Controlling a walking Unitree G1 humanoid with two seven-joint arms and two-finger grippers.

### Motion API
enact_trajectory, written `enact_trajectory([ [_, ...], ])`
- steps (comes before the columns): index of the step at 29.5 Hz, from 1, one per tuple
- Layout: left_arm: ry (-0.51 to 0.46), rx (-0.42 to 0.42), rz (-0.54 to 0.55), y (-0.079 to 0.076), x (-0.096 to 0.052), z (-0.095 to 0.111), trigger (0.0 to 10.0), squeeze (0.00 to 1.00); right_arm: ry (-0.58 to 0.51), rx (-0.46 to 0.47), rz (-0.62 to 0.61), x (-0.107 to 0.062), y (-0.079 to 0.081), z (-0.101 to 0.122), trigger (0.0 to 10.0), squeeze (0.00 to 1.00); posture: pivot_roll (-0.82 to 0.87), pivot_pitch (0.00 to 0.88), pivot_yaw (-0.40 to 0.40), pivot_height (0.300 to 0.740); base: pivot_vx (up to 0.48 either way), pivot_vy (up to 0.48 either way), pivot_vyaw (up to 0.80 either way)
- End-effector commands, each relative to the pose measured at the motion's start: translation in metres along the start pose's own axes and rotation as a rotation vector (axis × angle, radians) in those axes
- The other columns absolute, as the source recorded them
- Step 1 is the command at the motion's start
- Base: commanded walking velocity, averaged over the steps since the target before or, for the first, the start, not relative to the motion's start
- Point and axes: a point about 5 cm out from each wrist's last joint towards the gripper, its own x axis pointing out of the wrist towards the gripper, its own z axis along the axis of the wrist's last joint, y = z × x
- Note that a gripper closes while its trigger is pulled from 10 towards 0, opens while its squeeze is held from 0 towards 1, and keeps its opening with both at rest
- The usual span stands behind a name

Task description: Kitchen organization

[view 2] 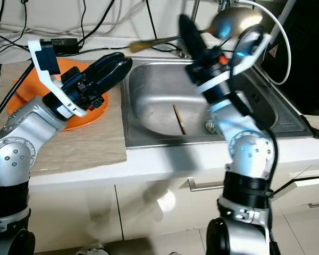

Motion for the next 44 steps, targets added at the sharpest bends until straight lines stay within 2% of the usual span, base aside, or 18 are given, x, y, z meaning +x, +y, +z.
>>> enact_trajectory([
  [1, -0.007, 0.028, 0.005, 0.000, 0.004, 0.005, 10.0, 1.00, -0.037, -0.041, 0.002, 0.001, 0.000, 0.012, 0.0, 0.00, 0.03, 0.012, -0.062, 0.740, 0.000, 0.000, 0.00],
  [2, -0.002, 0.045, 0.011, 0.001, 0.003, 0.005, 10.0, 1.00, -0.042, -0.072, -0.015, 0.001, -0.003, 0.017, 0.0, 0.00, 0.03, 0.011, -0.063, 0.740, 0.000, 0.000, 0.00],
  [3, 0.007, 0.058, 0.018, 0.002, 0.002, 0.005, 10.0, 0.13, -0.037, -0.121, -0.041, 0.002, -0.008, 0.024, 0.0, 0.00, 0.03, 0.006, -0.063, 0.740, 0.000, 0.000, 0.00],
  [4, 0.020, 0.082, 0.024, 0.004, 0.001, 0.005, 10.0, 0.00, -0.024, -0.175, -0.081, 0.003, -0.016, 0.031, 0.0, 0.00, 0.03, 0.005, -0.063, 0.740, 0.000, 0.000, 0.00],
  [5, 0.020, 0.082, 0.024, 0.004, 0.001, 0.005, 10.0, 0.00, -0.024, -0.175, -0.081, 0.003, -0.016, 0.031, 0.0, 0.00, 0.03, 0.005, -0.063, 0.740, 0.000, 0.000, 0.00],
  [8, 0.098, 0.183, 0.024, 0.006, 0.000, 0.002, 10.0, 0.00, 0.085, -0.400, -0.220, 0.009, -0.041, 0.044, 0.0, 0.00, 0.03, 0.005, -0.065, 0.740, 0.000, 0.000, 0.00],
  [9, 0.098, 0.183, 0.024, 0.006, 0.000, 0.002, 10.0, 0.00, 0.085, -0.400, -0.220, 0.009, -0.041, 0.044, 0.0, 0.00, 0.03, 0.005, -0.065, 0.740, 0.000, 0.000, 0.00],
  [13, 0.252, 0.403, 0.057, 0.012, -0.001, -0.006, 10.0, 0.00, 0.343, -0.708, -0.400, 0.010, -0.081, 0.038, 0.0, 0.00, 0.04, 0.010, -0.059, 0.740, 0.000, 0.000, 0.00],
  [15, 0.292, 0.481, 0.028, 0.010, -0.003, -0.008, 10.0, 0.00, 0.491, -0.869, -0.473, 0.007, -0.098, 0.032, 0.0, 0.00, 0.04, 0.013, -0.054, 0.740, 0.000, 0.000, 0.00],
  [16, 0.329, 0.561, -0.017, 0.005, -0.005, -0.011, 10.0, 0.00, 0.597, -0.943, -0.495, 0.005, -0.109, 0.022, 0.0, 0.00, 0.05, 0.020, -0.050, 0.740, 0.000, 0.000, 0.00],
  [21, 0.414, 0.608, -0.067, 0.003, -0.008, -0.019, 10.0, 0.00, 0.689, -0.936, -0.486, 0.000, -0.118, 0.007, 0.0, 0.00, 0.06, 0.036, -0.052, 0.740, 0.000, 0.000, 0.00],
  [22, 0.472, 0.627, -0.082, 0.002, -0.011, -0.028, 10.0, 0.00, 0.817, -0.977, -0.490, -0.011, -0.127, -0.007, 0.0, 0.00, 0.07, 0.051, -0.054, 0.740, 0.000, 0.000, 0.00],
  [26, 0.449, 0.606, -0.042, 0.001, -0.011, -0.030, 10.0, 0.00, 0.889, -1.023, -0.499, -0.017, -0.133, -0.014, 0.0, 0.00, 0.10, 0.083, -0.056, 0.740, 0.000, 0.000, 0.00],
  [27, 0.436, 0.603, -0.034, 0.000, -0.011, -0.028, 10.0, 0.00, 0.913, -1.040, -0.497, -0.019, -0.135, -0.016, 3.5, 0.00, 0.11, 0.107, -0.062, 0.740, 0.000, 0.000, 0.00],
  [28, 0.427, 0.600, -0.024, 0.000, -0.012, -0.025, 10.0, 0.00, 0.945, -1.056, -0.502, -0.022, -0.137, -0.019, 10.0, 0.00, 0.12, 0.118, -0.066, 0.740, 0.000, 0.000, 0.00],
  [37, 0.436, 0.601, 0.029, -0.001, -0.023, -0.015, 10.0, 0.00, 1.066, -1.146, -0.495, -0.037, -0.145, -0.034, 10.0, 0.00, 0.15, 0.179, -0.075, 0.740, 0.000, 0.000, 0.00],
  [43, 0.459, 0.583, 0.038, -0.006, -0.032, -0.013, 10.0, 0.00, 1.066, -1.107, -0.486, -0.040, -0.145, -0.050, 10.0, 0.00, 0.17, 0.208, -0.088, 0.740, 0.000, 0.000, 0.00],
  [44, 0.460, 0.582, 0.037, -0.006, -0.032, -0.014, 10.0, 0.00, 1.066, -1.105, -0.489, -0.041, -0.145, -0.051, 10.0, 0.43, 0.17, 0.209, -0.088, 0.740, 0.000, 0.000, 0.00],
])
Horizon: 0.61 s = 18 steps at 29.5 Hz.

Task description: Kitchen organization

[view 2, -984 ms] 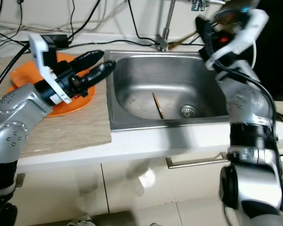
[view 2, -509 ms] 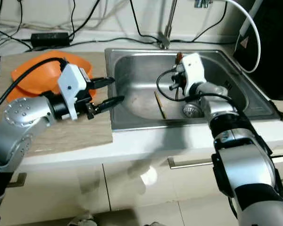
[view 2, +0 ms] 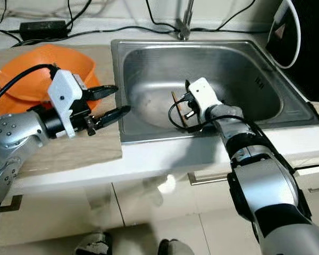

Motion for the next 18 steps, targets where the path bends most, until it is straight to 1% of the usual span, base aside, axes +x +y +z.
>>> enact_trajectory([
  [1, -0.010, 0.010, -0.007, -0.003, -0.002, 0.005, 10.0, 0.00, 0.025, 0.012, -0.008, 0.000, 0.001, -0.008, 10.0, 0.64, 0.18, 0.207, -0.091, 0.740, 0.000, 0.000, 0.00],
  [2, -0.009, 0.008, -0.010, -0.004, -0.002, 0.005, 10.0, 0.00, 0.029, 0.017, -0.008, 0.000, 0.003, -0.010, 10.0, 1.00, 0.18, 0.206, -0.094, 0.740, 0.000, 0.000, 0.00],
  [8, -0.001, -0.008, -0.028, -0.008, -0.004, 0.005, 10.0, 0.00, 0.037, 0.019, 0.000, 0.001, 0.005, -0.013, 10.0, 1.00, 0.17, 0.187, -0.096, 0.740, 0.000, 0.000, 0.00],
  [15, -0.002, -0.006, -0.034, -0.003, -0.002, 0.005, 10.0, 0.00, 0.005, 0.019, 0.016, -0.002, -0.004, 0.002, 10.0, 1.00, 0.15, 0.125, -0.086, 0.740, 0.000, 0.000, 0.00],
  [18, -0.001, -0.003, -0.030, 0.000, -0.001, 0.006, 10.0, 0.00, -0.004, 0.019, 0.011, -0.003, -0.008, 0.006, 10.0, 1.00, 0.15, 0.116, -0.083, 0.740, 0.000, 0.000, 0.00],
])
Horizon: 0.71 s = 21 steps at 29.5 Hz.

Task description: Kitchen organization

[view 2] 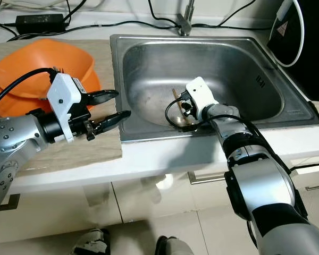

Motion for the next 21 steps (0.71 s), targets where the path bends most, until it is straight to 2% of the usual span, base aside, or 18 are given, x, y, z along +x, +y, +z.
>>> enact_trajectory([
  [1, -0.010, 0.019, 0.004, 0.004, 0.001, 0.004, 10.0, 0.00, -0.003, 0.009, -0.017, -0.004, -0.011, 0.006, 10.0, 1.00, 0.14, 0.108, -0.081, 0.740, 0.000, 0.000, 0.00],
  [3, -0.022, 0.012, 0.032, 0.008, 0.002, 0.006, 10.0, 0.00, -0.033, 0.030, -0.017, -0.005, -0.014, 0.012, 10.0, 1.00, 0.13, 0.098, -0.079, 0.740, 0.000, 0.000, 0.00],
  [4, -0.060, 0.002, 0.100, 0.017, 0.004, 0.011, 10.0, 0.00, -0.108, 0.068, -0.032, -0.009, -0.023, 0.026, 10.0, 0.00, 0.13, 0.083, -0.080, 0.740, 0.000, 0.000, 0.00],
  [5, -0.060, 0.002, 0.100, 0.017, 0.004, 0.011, 10.0, 0.00, -0.108, 0.068, -0.032, -0.009, -0.023, 0.026, 10.0, 0.00, 0.13, 0.083, -0.080, 0.740, 0.000, 0.000, 0.00],
  [6, -0.071, 0.001, 0.142, 0.023, 0.004, 0.014, 10.0, 0.00, -0.157, 0.096, -0.048, -0.011, -0.027, 0.034, 10.0, 0.00, 0.12, 0.077, -0.079, 0.740, 0.000, 0.000, 0.00],
  [7, -0.083, 0.007, 0.225, 0.034, 0.002, 0.018, 10.0, 0.00, -0.258, 0.144, -0.094, -0.016, -0.037, 0.048, 10.0, 0.00, 0.11, 0.070, -0.081, 0.740, 0.000, 0.000, 0.00],
  [8, -0.083, 0.007, 0.225, 0.034, 0.002, 0.018, 10.0, 0.00, -0.258, 0.144, -0.094, -0.016, -0.037, 0.048, 10.0, 0.00, 0.11, 0.070, -0.081, 0.740, 0.000, 0.000, 0.00],
  [9, -0.065, 0.014, 0.355, 0.052, -0.004, 0.021, 10.0, 0.00, -0.365, 0.203, -0.118, -0.022, -0.044, 0.061, 10.0, 0.00, 0.11, 0.062, -0.079, 0.740, 0.000, 0.000, 0.00],
  [10, -0.057, 0.011, 0.431, 0.063, -0.010, 0.022, 10.0, 0.00, -0.421, 0.220, -0.116, -0.025, -0.046, 0.067, 10.0, 0.00, 0.10, 0.057, -0.079, 0.740, 0.000, 0.000, 0.00],
  [13, -0.045, -0.013, 0.553, 0.083, -0.024, 0.024, 10.0, 0.00, -0.533, 0.267, -0.082, -0.029, -0.045, 0.076, 10.0, 0.00, 0.10, 0.050, -0.075, 0.740, 0.000, 0.000, 0.00],
  [16, -0.047, -0.015, 0.558, 0.090, -0.036, 0.028, 10.0, 0.00, -0.629, 0.281, -0.033, -0.033, -0.032, 0.075, 10.0, 0.00, 0.09, 0.046, -0.068, 0.740, 0.000, 0.000, 0.00],
  [17, -0.058, -0.022, 0.536, 0.092, -0.041, 0.028, 10.0, 0.89, -0.660, 0.286, -0.017, -0.036, -0.025, 0.074, 10.0, 0.00, 0.09, 0.047, -0.064, 0.740, 0.000, 0.000, 0.00],
  [18, -0.067, -0.027, 0.522, 0.092, -0.044, 0.029, 10.0, 0.89, -0.680, 0.291, -0.007, -0.038, -0.021, 0.074, 10.0, 0.00, 0.08, 0.046, -0.062, 0.740, 0.000, 0.000, 0.00],
  [19, -0.084, -0.050, 0.484, 0.092, -0.048, 0.030, 10.0, 1.00, -0.705, 0.303, 0.004, -0.042, -0.015, 0.073, 10.0, 0.00, 0.08, 0.046, -0.058, 0.740, 0.000, 0.000, 0.00],
  [21, -0.111, -0.068, 0.416, 0.090, -0.055, 0.033, 10.0, 1.00, -0.732, 0.317, 0.011, -0.049, -0.007, 0.072, 10.0, 0.00, 0.08, 0.043, -0.057, 0.740, 0.000, 0.000, 0.00],
])
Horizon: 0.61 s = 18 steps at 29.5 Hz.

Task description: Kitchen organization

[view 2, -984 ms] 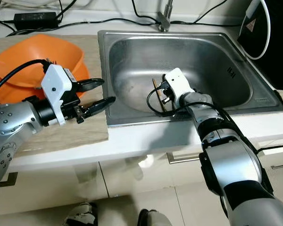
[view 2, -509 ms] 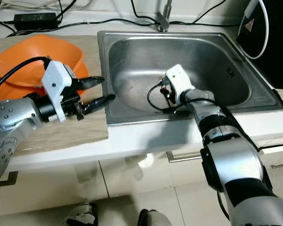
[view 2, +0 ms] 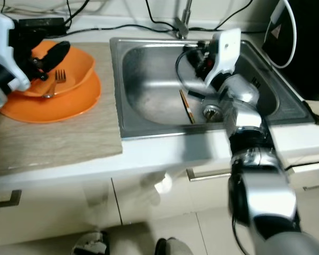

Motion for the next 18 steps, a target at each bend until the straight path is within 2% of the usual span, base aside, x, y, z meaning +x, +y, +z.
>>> enact_trajectory([
  [1, -0.019, -0.014, -0.104, -0.001, -0.010, 0.005, 10.0, 1.00, -0.077, -0.003, 0.006, -0.003, 0.002, 0.021, 10.0, 0.00, 0.08, 0.044, -0.057, 0.740, 0.000, 0.000, 0.00],
  [2, -0.016, 0.012, -0.160, -0.001, -0.018, 0.006, 10.0, 1.00, -0.089, 0.007, 0.020, -0.010, 0.007, 0.021, 10.0, 0.00, 0.08, 0.043, -0.057, 0.740, 0.000, 0.000, 0.00],
  [4, -0.010, 0.024, -0.173, 0.000, -0.021, 0.006, 10.0, 1.00, -0.092, 0.009, 0.028, -0.012, 0.009, 0.021, 10.0, 0.00, 0.08, 0.044, -0.059, 0.740, 0.000, 0.000, 0.00],
  [6, 0.043, 0.055, -0.217, 0.003, -0.034, -0.002, 10.0, 1.00, -0.093, 0.045, 0.047, -0.020, 0.017, 0.018, 10.0, 0.00, 0.08, 0.043, -0.067, 0.740, 0.000, 0.000, 0.00],
  [8, 0.084, 0.018, -0.280, 0.002, -0.044, -0.009, 10.0, 1.00, -0.069, 0.065, 0.060, -0.029, 0.025, 0.011, 10.0, 0.00, 0.08, 0.042, -0.073, 0.740, 0.000, 0.000, 0.00],
  [10, 0.105, 0.018, -0.317, -0.002, -0.048, -0.012, 10.0, 1.00, -0.045, 0.068, 0.063, -0.035, 0.031, 0.006, 10.0, 0.00, 0.08, 0.042, -0.077, 0.740, 0.000, 0.000, 0.00],
  [13, 0.114, 0.067, -0.292, -0.002, -0.046, -0.015, 10.0, 1.00, -0.036, 0.072, 0.065, -0.038, 0.035, 0.005, 10.0, 0.00, 0.09, 0.044, -0.080, 0.740, 0.000, 0.000, 0.00],
  [15, 0.120, 0.145, -0.245, -0.001, -0.043, -0.021, 10.0, 1.00, -0.017, 0.064, 0.081, -0.041, 0.042, 0.003, 10.0, 0.00, 0.09, 0.045, -0.085, 0.740, 0.000, 0.000, 0.00],
  [16, 0.120, 0.145, -0.245, -0.001, -0.043, -0.021, 10.0, 1.00, -0.017, 0.064, 0.081, -0.041, 0.042, 0.003, 10.0, 0.00, 0.09, 0.045, -0.085, 0.740, 0.000, 0.000, 0.00],
  [18, 0.105, 0.208, -0.227, -0.004, -0.039, -0.028, 10.0, 1.00, 0.015, 0.047, 0.144, -0.043, 0.056, -0.001, 10.0, 0.00, 0.09, 0.045, -0.089, 0.740, 0.000, 0.000, 0.00],
])
